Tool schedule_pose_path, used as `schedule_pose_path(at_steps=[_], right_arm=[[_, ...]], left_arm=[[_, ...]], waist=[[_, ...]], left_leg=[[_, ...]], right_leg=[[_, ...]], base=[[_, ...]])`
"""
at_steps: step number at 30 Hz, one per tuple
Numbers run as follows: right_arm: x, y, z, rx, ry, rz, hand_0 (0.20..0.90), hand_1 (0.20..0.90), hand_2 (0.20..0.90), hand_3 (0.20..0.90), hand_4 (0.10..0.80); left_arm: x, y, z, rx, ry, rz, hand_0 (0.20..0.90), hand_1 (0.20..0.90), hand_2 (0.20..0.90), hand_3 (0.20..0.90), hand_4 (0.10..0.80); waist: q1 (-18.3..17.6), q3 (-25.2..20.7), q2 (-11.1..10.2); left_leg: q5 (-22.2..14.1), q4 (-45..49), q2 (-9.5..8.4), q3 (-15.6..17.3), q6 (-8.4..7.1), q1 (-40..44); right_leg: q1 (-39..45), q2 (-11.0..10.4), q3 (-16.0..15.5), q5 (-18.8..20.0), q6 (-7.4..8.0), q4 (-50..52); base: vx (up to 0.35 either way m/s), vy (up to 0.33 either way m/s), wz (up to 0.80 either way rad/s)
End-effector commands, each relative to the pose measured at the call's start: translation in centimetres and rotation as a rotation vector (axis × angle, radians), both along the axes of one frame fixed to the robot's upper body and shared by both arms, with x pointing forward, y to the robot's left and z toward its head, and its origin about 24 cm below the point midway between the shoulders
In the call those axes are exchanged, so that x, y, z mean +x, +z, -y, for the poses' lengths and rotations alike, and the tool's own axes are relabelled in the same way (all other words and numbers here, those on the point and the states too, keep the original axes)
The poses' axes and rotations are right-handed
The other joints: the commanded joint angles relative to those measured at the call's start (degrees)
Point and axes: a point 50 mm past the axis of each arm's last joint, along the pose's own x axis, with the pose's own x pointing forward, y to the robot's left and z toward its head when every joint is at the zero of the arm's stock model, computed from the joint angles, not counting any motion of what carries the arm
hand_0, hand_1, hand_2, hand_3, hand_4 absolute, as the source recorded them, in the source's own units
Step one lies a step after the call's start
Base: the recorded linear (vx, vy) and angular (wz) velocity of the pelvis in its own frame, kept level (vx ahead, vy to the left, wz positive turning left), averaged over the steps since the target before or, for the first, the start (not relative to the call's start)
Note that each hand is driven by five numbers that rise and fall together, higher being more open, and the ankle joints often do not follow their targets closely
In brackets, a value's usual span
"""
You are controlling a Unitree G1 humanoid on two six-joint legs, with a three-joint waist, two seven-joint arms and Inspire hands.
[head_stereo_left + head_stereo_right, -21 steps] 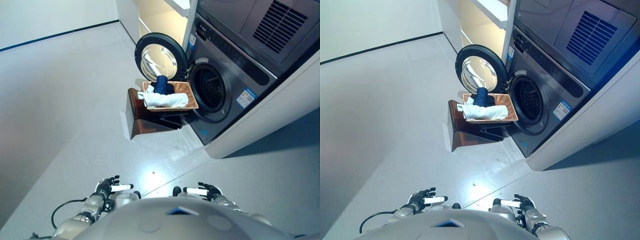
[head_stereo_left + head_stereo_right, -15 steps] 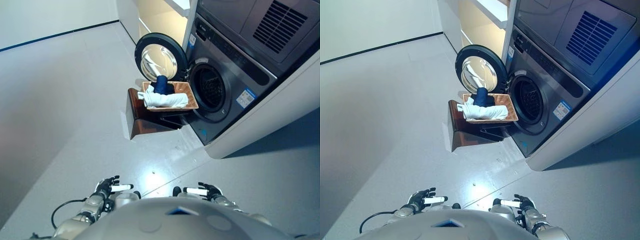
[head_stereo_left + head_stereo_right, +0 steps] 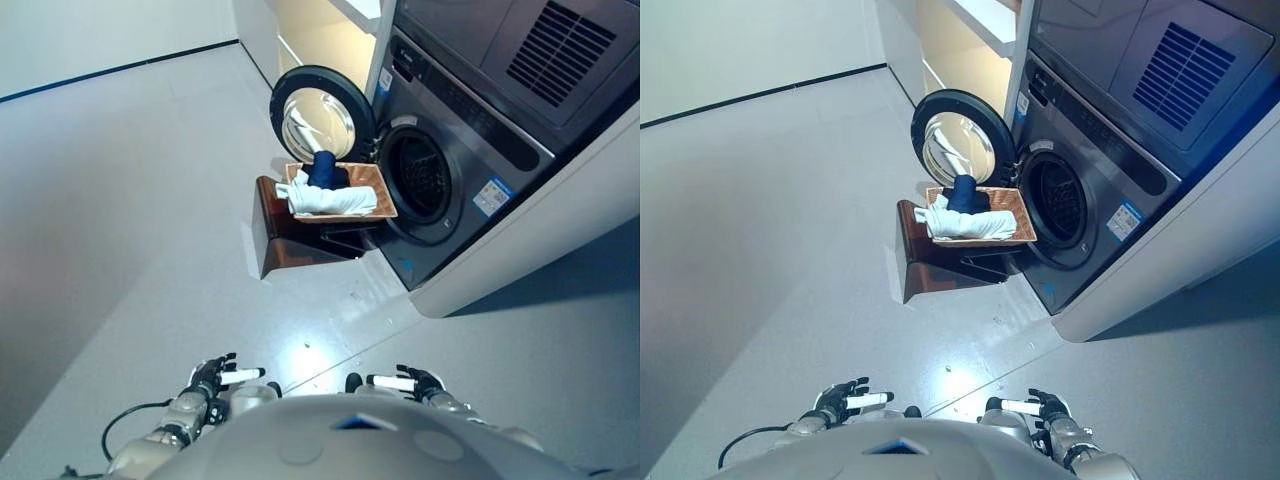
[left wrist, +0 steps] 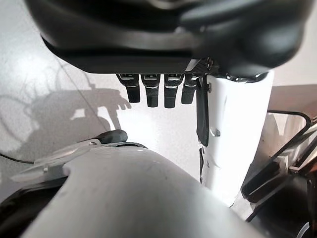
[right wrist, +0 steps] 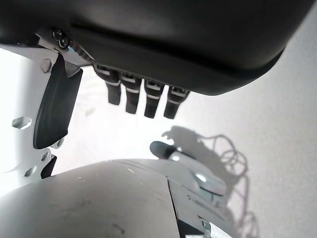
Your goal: Pick up the clothes and place them into the washing machine
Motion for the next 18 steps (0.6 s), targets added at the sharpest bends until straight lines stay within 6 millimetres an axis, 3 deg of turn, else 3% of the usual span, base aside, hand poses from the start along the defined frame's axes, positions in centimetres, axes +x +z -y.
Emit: schedule_pose_path(at_steps=[1, 11, 18], right_arm=[[1.5, 0.4, 1.3, -0.035, 0.019, 0.015, 0.900, 0.900, 0.900, 0.900, 0.800], [1.3, 0.4, 1.4, -0.037, 0.017, 0.004, 0.900, 0.900, 0.900, 0.900, 0.800], [2.3, 0.6, 1.5, -0.054, -0.015, 0.040, 0.900, 0.900, 0.900, 0.900, 0.800]], left_arm=[[2.1, -0.2, 2.0, -0.034, -0.019, 0.028, 0.900, 0.900, 0.900, 0.900, 0.800], [2.2, -0.1, 1.8, -0.016, -0.043, 0.027, 0.900, 0.900, 0.900, 0.900, 0.800], [3.6, 0.6, 0.0, 0.089, -0.042, 0.087, 0.900, 0.900, 0.900, 0.900, 0.800]], waist=[[-0.03, 0.15, 0.05], [-0.09, 0.26, 0.01], [0.02, 1.77, -0.45]], left_leg=[[-1.72, -0.40, -0.48, -3.84, -3.02, -1.52], [-2.06, -0.40, -0.53, -3.74, -2.84, -1.14], [-3.47, 2.50, -1.51, -3.22, -1.20, -3.19]], right_leg=[[0.84, 1.11, -3.00, -1.83, 0.03, 1.03], [0.95, 1.07, -2.84, -1.90, 0.09, 1.11], [-1.99, 0.22, -1.07, -2.39, 0.26, 4.60]], base=[[0.000, 0.000, 0.00], [0.000, 0.000, 0.00], [-0.032, 0.052, 0.00]])
